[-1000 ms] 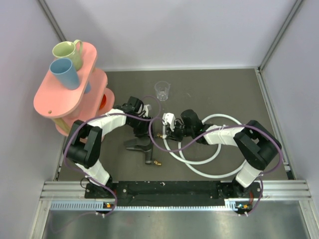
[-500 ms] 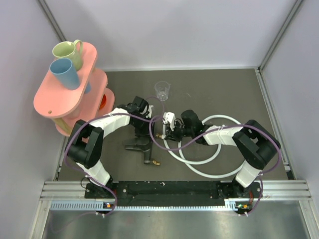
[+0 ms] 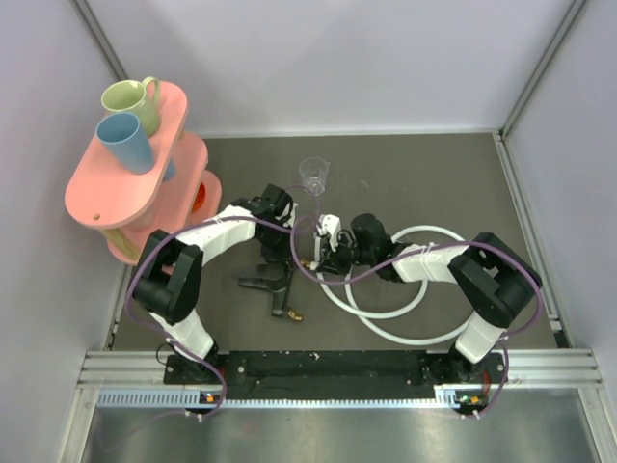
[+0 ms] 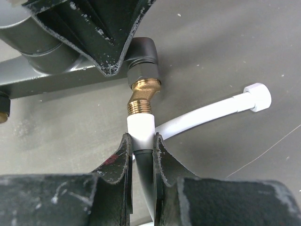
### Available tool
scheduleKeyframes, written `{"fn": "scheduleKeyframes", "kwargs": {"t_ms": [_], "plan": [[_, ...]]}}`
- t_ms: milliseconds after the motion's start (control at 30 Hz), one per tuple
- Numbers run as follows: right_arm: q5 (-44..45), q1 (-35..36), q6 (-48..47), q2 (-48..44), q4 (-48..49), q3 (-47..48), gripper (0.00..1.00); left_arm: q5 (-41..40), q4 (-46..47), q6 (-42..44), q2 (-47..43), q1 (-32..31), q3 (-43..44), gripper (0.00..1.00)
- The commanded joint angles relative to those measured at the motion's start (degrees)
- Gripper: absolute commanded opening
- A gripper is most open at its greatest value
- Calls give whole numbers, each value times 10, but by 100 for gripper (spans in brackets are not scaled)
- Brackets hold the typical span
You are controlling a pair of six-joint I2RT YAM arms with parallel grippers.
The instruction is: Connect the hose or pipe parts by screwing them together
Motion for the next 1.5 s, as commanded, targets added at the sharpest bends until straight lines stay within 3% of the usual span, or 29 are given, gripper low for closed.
{"fn": "scheduleKeyframes", "kwargs": {"t_ms": [0,400,600,733,933,1133,1167,1200,1300,1467], "plan": [[-45,6,106,0,143,12,0,89,75,-6,0,-23,-6,0],[-76,-44,320,7,266,-17,0,156,163,-65,-47,-23,-62,0],[-167,-64,403,52,311,4,0,172,191,-63,-51,-23,-72,0],[-226,-65,428,87,287,38,0,205,216,-37,-51,-23,-75,0],[-278,-66,424,101,245,59,0,240,213,15,-49,-23,-67,0],[-255,-65,278,65,109,76,0,236,164,39,-33,-23,-33,1],[-250,-65,241,62,65,81,0,235,159,33,-34,-23,-31,5],[-241,-65,224,57,45,91,0,235,157,32,-34,-23,-25,19],[-234,-65,187,49,12,97,0,214,142,29,-36,-23,-17,44],[-231,-64,165,38,12,96,0,164,110,36,-32,-23,-9,53]]}}
